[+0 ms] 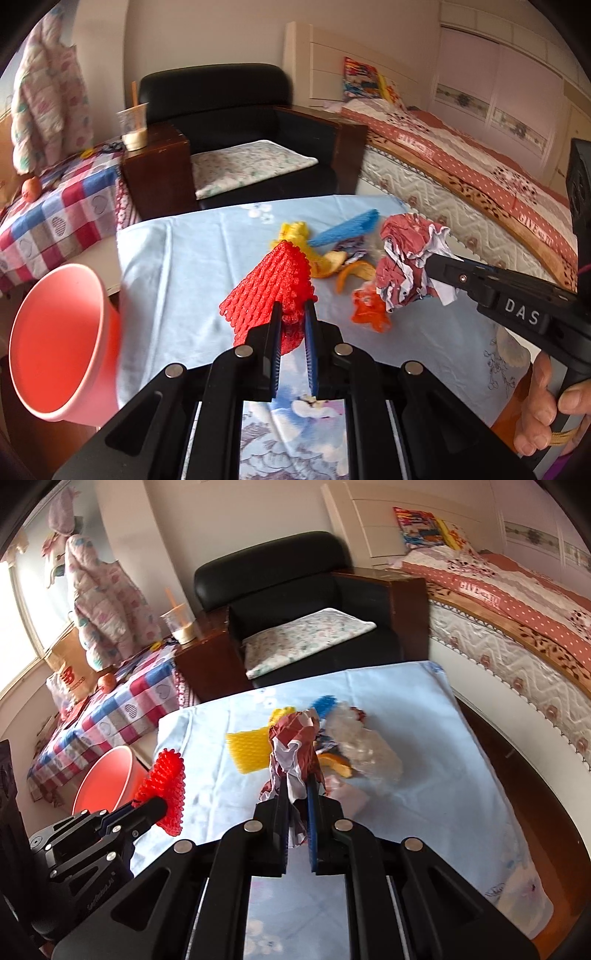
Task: Collect trash
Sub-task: 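Carry both items over the pink bucket and open both tools to drop them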
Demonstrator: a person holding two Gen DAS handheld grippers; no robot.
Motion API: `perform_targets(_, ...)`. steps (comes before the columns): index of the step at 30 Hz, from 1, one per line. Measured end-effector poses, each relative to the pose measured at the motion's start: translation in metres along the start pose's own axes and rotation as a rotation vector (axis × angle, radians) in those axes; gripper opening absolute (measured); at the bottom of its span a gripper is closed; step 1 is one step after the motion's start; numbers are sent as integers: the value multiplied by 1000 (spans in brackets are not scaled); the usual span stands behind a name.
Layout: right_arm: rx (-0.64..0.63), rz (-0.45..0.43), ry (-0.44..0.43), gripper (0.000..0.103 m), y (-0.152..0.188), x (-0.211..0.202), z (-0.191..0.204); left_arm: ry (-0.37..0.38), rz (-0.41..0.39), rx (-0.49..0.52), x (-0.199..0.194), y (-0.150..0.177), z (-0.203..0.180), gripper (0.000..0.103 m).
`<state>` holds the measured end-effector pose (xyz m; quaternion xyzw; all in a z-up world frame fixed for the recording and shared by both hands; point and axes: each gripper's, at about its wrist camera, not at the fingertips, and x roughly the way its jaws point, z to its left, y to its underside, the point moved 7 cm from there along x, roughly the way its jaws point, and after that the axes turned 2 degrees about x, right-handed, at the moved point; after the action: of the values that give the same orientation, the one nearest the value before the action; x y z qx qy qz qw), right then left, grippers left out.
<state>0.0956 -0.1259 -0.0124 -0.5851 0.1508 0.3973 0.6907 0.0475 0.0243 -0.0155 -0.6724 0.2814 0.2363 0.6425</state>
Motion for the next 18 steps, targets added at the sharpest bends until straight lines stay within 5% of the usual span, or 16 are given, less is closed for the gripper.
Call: perform_targets(18,-41,19,-45,9,-6,11,24,-66,15,-113,0,7,52,10)
